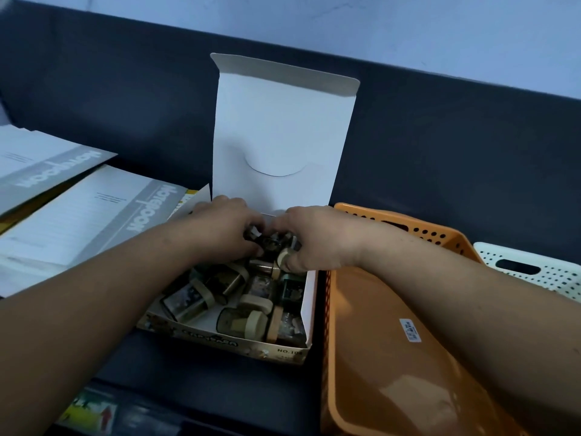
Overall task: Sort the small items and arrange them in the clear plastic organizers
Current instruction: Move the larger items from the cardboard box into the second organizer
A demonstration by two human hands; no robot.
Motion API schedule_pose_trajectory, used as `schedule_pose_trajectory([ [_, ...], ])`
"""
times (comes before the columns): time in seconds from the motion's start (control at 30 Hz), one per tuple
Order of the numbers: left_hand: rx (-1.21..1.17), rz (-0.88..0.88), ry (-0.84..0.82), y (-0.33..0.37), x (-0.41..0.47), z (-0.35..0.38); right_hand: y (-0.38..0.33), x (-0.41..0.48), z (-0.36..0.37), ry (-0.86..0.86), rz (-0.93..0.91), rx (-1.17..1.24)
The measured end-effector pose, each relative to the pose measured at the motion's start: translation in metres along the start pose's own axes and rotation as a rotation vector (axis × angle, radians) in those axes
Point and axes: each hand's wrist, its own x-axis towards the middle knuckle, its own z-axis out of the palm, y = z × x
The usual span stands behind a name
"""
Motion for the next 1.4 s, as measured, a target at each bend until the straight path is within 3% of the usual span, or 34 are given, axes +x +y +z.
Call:
schedule_pose_trajectory([
  [0.27,-0.024,0.052,0.042,0.001,-0.007,0.000,0.000,-0.004,-0.003,0.037,0.037,0.160],
  [0.47,-0.093,0.005,-0.012,0.010,-0.003,0.001,0.004,-0.015,-0.008,0.230,0.056,0.436],
  [0.67,0.057,0.017,0.010,0.027,-0.007,0.001,0.003,-0.038,-0.009,0.339,0.141,0.580],
  [0.73,-0.052,0.003,0.024,0.026,-0.010,-0.001,0.002,-0.045,-0.007,0.364,0.163,0.593],
  [0.83,-0.424,0.000,0.075,0.021,-0.013,-0.008,0.004,-0.055,-0.007,0.421,0.180,0.663],
  [1.03,-0.912,-0.005,0.207,0.045,-0.022,-0.035,0.008,-0.089,-0.008,0.481,0.224,0.969],
  [1.23,-1.085,-0.003,0.190,0.115,-0.054,-0.053,0.021,-0.146,-0.009,0.543,0.231,1.462],
  [1.4,-1.166,0.048,0.120,0.205,-0.075,-0.047,0.048,-0.229,0.003,0.681,0.224,1.587],
])
